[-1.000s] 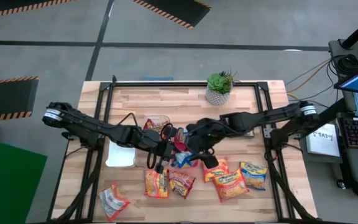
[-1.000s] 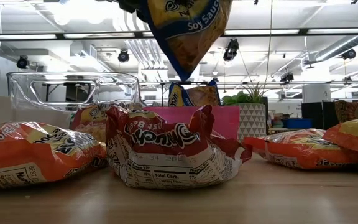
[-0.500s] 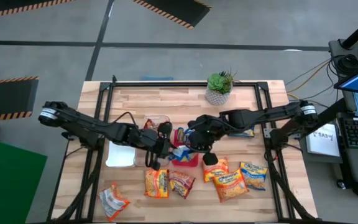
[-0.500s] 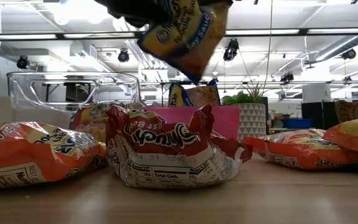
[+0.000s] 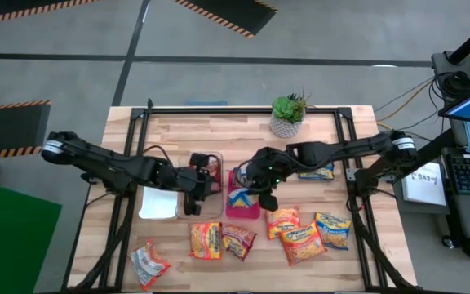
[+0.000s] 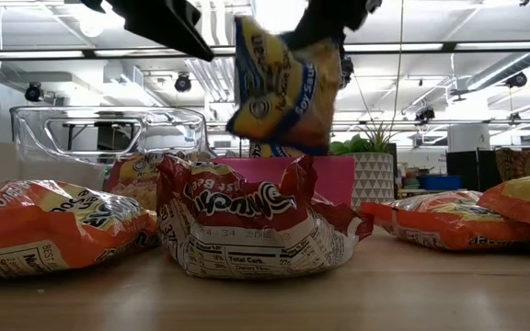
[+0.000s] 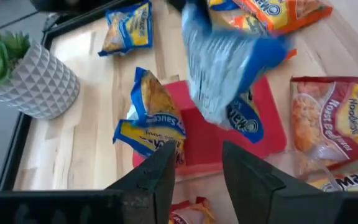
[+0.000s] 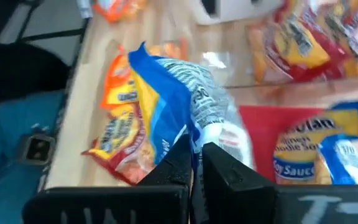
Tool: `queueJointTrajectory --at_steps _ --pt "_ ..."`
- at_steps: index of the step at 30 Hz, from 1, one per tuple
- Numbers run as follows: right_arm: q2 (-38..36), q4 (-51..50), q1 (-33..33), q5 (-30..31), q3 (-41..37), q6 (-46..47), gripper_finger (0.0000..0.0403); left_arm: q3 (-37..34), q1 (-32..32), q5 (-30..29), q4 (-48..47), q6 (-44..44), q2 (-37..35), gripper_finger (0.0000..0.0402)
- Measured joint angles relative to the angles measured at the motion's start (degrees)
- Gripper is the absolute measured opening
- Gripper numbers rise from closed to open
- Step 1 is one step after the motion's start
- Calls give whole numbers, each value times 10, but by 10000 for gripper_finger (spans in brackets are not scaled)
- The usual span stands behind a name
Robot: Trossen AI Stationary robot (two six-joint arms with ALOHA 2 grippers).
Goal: Sort Maruchan noodles
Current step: Put the blue noodle pack into the red bin
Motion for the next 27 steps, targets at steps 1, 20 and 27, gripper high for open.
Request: queueJointTrajectory --at_steps 1,20,27 --pt "0 7 -1 8 -10 11 8 0 0 0 1 0 -3 114" --pt "0 133 -23 134 -149 106 8 -47 1 51 203 7 77 114" --pt "0 184 -23 146 -171 108 9 -49 14 43 286 10 154 113"
